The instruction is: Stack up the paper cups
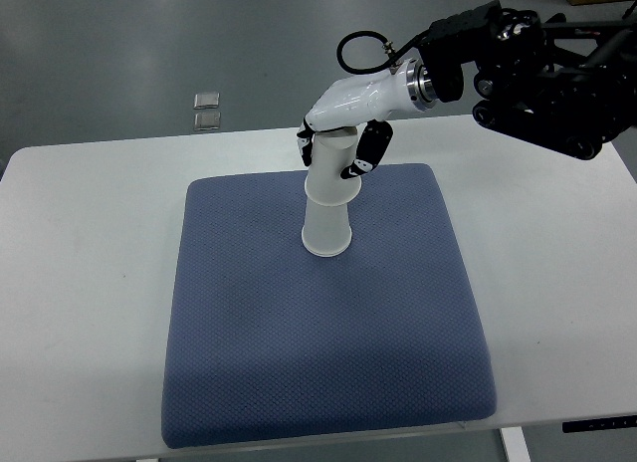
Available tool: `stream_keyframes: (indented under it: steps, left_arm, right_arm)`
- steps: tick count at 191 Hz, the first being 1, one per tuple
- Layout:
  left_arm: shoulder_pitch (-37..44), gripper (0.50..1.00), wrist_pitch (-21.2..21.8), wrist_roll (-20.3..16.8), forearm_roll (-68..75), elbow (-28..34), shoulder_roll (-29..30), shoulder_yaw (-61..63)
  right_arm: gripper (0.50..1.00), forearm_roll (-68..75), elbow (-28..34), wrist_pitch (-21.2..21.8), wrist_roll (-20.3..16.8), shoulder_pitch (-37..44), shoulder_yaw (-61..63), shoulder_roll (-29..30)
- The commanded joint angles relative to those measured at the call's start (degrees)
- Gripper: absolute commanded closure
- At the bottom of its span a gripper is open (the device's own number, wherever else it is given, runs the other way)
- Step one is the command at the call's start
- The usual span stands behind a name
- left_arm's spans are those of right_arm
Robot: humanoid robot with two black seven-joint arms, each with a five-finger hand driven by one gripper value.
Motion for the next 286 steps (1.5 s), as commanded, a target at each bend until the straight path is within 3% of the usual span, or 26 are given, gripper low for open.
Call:
stream_keyframes:
  steps: [1, 96, 116, 177, 241, 286]
  left_arm:
    - [0.0, 0.5, 0.1, 0.0, 0.0, 0.0, 0.0, 0.0]
    - [0.0, 0.5, 0.0, 0.0, 0.0, -0.1, 0.0, 0.0]
    - [0.0, 0.5, 0.0, 0.0, 0.0, 0.0, 0.0, 0.0]
    - [0.0, 0.5, 0.0, 0.0, 0.0, 0.0, 0.0, 0.0]
    - [0.0, 0.5, 0.1, 0.0, 0.0, 0.0, 0.0, 0.0]
    - [0.0, 0.5, 0.1, 0.0, 0.0, 0.0, 0.0, 0.0]
  right_arm:
    - [0.832, -0.1, -0.2, 0.0, 0.0, -0.6, 0.0, 0.0]
    - [0.818, -0.1, -0.2, -0.1, 0.0, -2.0, -0.3, 0.1]
    - [0.746, 0.0, -0.4, -0.5, -0.4, -3.3, -0.3, 0.5]
    - [0.605, 0.6, -1.7, -0.5, -0.4, -3.7, -0.3, 1.7]
    - [0.591, 0.7, -1.7, -0.5, -0.4, -3.7, -0.1, 1.6]
    - [0.591, 4.0, -5.0, -0.2, -0.2, -6.0, 1.1, -2.4]
